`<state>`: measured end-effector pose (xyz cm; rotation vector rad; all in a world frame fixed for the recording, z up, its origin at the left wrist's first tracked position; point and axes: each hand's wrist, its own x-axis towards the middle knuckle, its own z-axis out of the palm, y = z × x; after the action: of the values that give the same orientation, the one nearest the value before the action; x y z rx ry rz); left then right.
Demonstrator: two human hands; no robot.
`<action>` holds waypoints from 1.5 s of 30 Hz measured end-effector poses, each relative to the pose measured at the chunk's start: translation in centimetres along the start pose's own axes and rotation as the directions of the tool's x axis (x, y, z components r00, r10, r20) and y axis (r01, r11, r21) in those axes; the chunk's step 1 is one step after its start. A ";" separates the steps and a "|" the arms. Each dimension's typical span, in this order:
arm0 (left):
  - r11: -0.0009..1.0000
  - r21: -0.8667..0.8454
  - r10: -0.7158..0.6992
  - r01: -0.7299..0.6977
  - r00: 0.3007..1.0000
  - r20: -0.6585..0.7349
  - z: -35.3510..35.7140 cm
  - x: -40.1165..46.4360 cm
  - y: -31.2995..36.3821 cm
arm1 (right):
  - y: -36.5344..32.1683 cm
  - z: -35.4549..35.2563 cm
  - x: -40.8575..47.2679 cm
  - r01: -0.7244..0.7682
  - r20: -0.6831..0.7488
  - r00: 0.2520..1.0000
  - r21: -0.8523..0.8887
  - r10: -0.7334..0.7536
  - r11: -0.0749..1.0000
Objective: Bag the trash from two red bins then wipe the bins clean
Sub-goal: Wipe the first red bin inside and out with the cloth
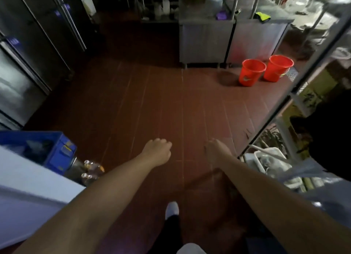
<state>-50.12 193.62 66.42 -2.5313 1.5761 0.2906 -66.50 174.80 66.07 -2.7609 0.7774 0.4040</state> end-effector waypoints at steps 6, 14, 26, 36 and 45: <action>1.000 -0.023 0.001 0.000 0.999 0.032 -2.6 19.3 -4.1 | 6.2 -5.2 16.7 -0.035 -0.024 0.999 0.032 0.036 0.999; 0.994 -0.001 0.111 -0.112 0.992 0.060 -10.7 44.7 -6.8 | 15.7 -15.0 34.7 -0.168 -0.146 0.972 0.128 0.186 0.977; 0.989 -0.017 0.146 -0.145 0.983 0.108 -18.1 80.8 -2.1 | 37.9 -25.5 61.9 -0.301 -0.085 0.945 0.161 0.317 0.940; 0.978 -0.042 0.208 -0.205 0.972 0.109 -25.3 110.5 1.9 | 56.3 -36.3 80.7 -0.351 -0.142 0.922 0.082 0.360 0.933; 0.892 0.062 0.436 -0.449 0.888 0.147 -32.2 138.9 10.9 | 74.9 -44.1 92.5 -0.593 -0.201 0.757 0.187 0.622 0.783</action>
<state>2.75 60.75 64.16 -2.0091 2.0464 0.4097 -22.26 55.81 65.08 -2.4088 1.7246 0.1030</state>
